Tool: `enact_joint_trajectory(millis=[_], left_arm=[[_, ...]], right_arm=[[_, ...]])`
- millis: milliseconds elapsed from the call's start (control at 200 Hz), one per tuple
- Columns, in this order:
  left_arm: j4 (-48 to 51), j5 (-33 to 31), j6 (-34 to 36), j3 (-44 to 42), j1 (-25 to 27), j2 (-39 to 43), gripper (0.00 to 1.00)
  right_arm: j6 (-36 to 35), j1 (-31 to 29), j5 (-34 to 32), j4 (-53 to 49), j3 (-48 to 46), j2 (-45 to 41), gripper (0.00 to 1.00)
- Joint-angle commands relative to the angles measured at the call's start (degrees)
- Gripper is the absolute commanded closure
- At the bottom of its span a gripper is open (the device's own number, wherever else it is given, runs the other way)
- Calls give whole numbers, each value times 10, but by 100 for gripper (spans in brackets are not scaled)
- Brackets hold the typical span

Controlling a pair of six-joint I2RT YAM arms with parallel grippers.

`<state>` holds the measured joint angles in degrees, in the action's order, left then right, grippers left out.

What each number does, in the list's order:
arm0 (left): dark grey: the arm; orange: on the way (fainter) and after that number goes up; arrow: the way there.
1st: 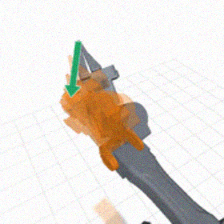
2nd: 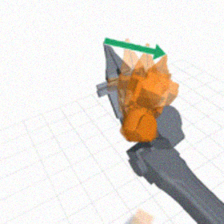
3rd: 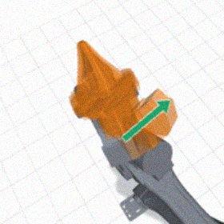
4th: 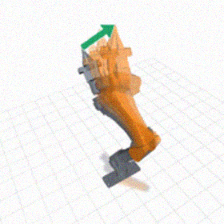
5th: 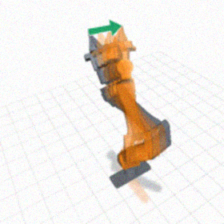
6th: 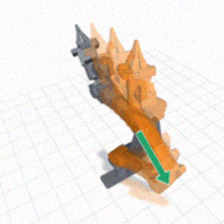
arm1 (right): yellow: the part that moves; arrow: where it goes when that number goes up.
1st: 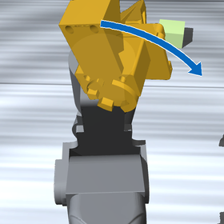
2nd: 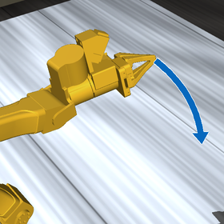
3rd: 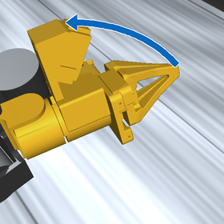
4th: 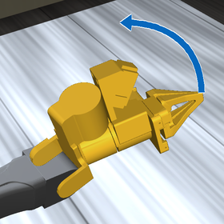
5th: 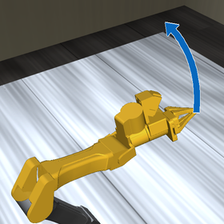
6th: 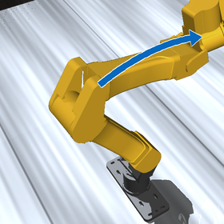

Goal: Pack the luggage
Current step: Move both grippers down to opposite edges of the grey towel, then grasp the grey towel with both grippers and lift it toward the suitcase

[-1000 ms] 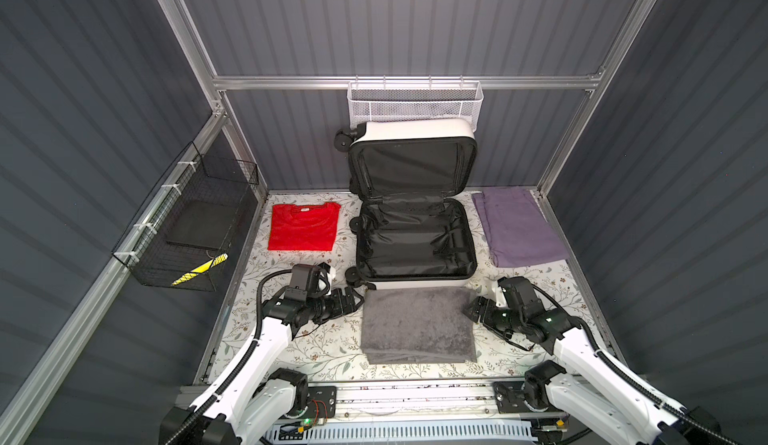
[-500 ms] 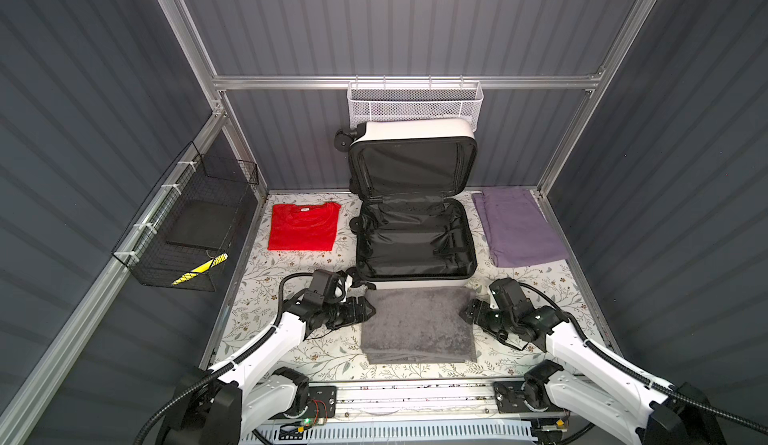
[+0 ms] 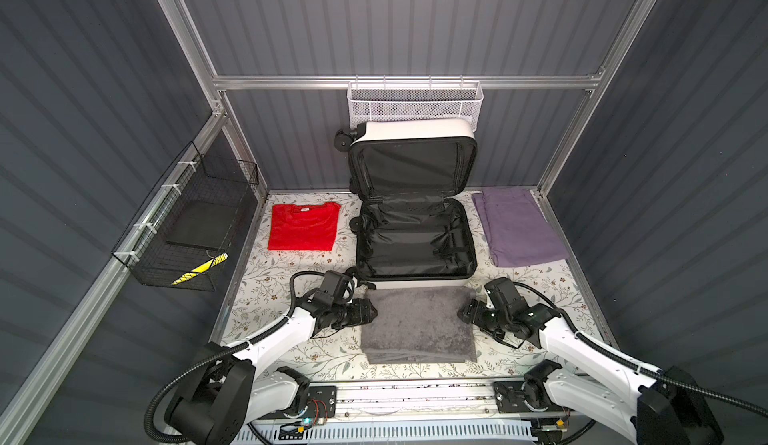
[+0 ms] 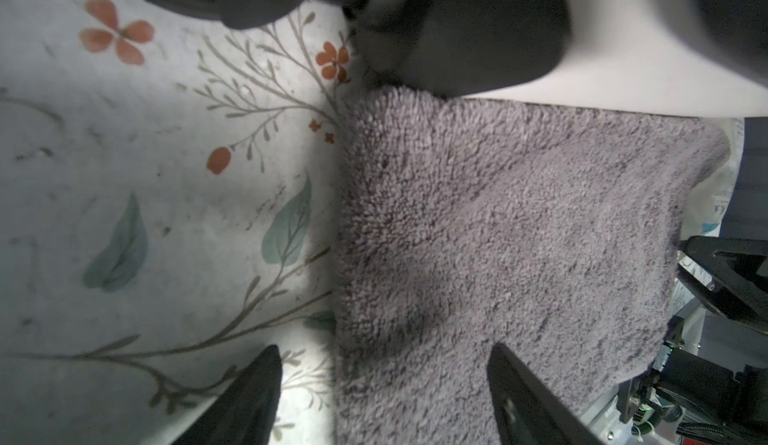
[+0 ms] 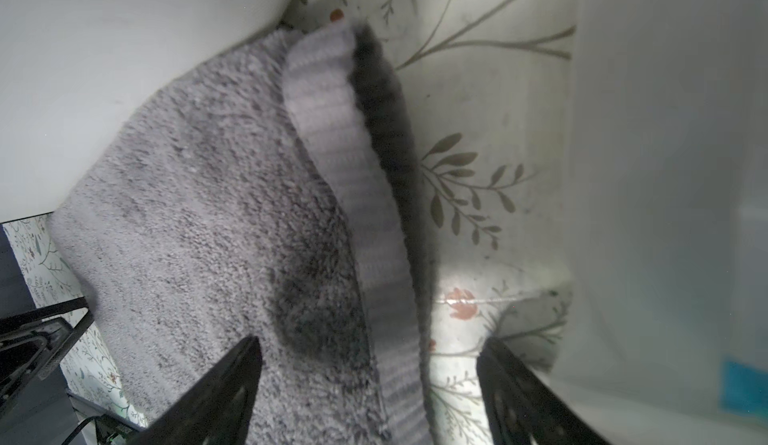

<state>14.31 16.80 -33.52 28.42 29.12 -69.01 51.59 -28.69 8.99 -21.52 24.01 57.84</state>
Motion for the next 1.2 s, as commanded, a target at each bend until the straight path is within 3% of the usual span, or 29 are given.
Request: enact_joint_trajectory(millis=[0,440,740,880,950,1071,1196], left_arm=[[-14,-11,-3,-7,7,-12,21],[-51,-11,-10,-9,27,-55,24],[-87,3,-24,-13,37,-79,37],[-97,13,-29,-13,42,-82,54],[-97,16,-30,-13,44,-79,70],[-84,17,-38,-10,49,-61,100],[-54,15,-50,-5,57,-14,100]], right_arm=[[-4,-5,11,23,-5,16,17],[9,-7,31,84,-27,48,22],[5,-7,41,106,-38,50,43],[3,-7,54,118,-45,46,61],[2,-7,61,121,-47,40,77],[2,-7,73,114,-49,16,92],[8,-7,75,84,-49,-34,100]])
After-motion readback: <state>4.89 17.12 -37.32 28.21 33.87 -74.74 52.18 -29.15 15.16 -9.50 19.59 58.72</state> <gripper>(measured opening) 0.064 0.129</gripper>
